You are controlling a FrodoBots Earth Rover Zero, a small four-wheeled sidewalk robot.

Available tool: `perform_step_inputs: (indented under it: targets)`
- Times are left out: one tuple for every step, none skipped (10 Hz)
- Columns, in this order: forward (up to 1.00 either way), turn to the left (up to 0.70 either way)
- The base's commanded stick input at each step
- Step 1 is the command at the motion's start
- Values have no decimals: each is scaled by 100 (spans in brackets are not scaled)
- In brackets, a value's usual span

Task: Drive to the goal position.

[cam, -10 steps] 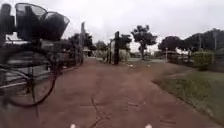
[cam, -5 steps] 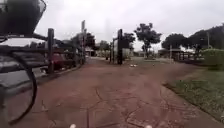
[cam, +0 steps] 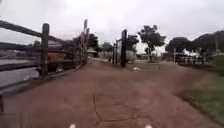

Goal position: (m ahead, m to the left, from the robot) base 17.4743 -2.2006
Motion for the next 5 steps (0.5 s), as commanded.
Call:
perform_step_inputs:
  targets:
    - [100,-40]
    - [100,-40]
    - [100,-40]
    - [100,-40]
    - [100,-40]
